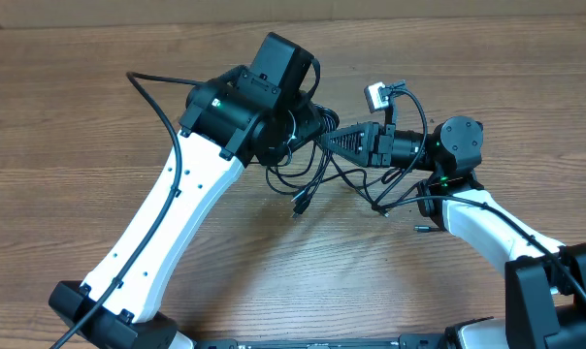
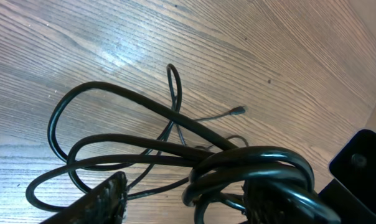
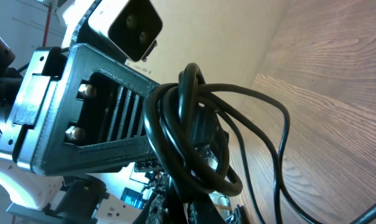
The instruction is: Untangle cables
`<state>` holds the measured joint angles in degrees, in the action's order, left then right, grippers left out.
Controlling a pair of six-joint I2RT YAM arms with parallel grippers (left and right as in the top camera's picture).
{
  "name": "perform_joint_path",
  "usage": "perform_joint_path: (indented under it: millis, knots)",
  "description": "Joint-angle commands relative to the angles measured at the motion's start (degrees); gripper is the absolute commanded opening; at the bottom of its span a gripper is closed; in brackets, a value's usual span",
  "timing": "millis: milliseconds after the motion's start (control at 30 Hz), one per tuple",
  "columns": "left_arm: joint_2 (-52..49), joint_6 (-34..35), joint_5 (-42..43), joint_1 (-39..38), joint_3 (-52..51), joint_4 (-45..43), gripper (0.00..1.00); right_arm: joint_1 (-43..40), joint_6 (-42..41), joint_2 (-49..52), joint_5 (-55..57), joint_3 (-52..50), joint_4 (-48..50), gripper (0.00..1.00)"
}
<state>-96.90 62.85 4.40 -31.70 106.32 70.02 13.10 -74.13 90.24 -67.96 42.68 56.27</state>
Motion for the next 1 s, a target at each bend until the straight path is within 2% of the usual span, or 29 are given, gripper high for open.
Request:
perform_joint_path:
  millis: [0, 100, 200, 467, 633, 733, 967]
  knots:
    - [-1.7, 0.6, -3.3, 0.4, -0.2, -0.5, 0.44, 0.1, -0.8, -0.5, -2.8, 0.2, 0.9, 0.04]
    - [-2.0, 0.6, -3.4, 0.4, -0.2, -0.5, 0.36, 0.1, -0.9, -0.5, -2.8, 0.2, 0.9, 0.04]
    - [-2.1, 0.6, -3.5, 0.4, -0.2, -0.6, 0.24, 0.1, -0.9, -0.5, -2.8, 0.2, 0.9, 0.04]
    - [-2.1, 0.3, -5.0, 0.4, -0.2, -0.7, 0.16, 0.1, -0.9, -0.5, -2.8, 0.2, 0.9, 0.04]
    - [-2.1, 0.1, -5.0, 0.4, -0.2, -0.7, 0.05, 0.1, -0.9, -0.5, -2.8, 0.2, 0.9, 0.04]
    - [-2.1, -0.2, -5.1, 0.4, -0.2, -0.8, 0.04, 0.1, -0.9, -0.5, -2.8, 0.2, 0.9, 0.04]
    - [-2.1, -7.0, -5.3, 0.6, -0.2, -2.0, 0.05, 0.1, -0.9, -0.5, -2.8, 0.2, 0.9, 0.04]
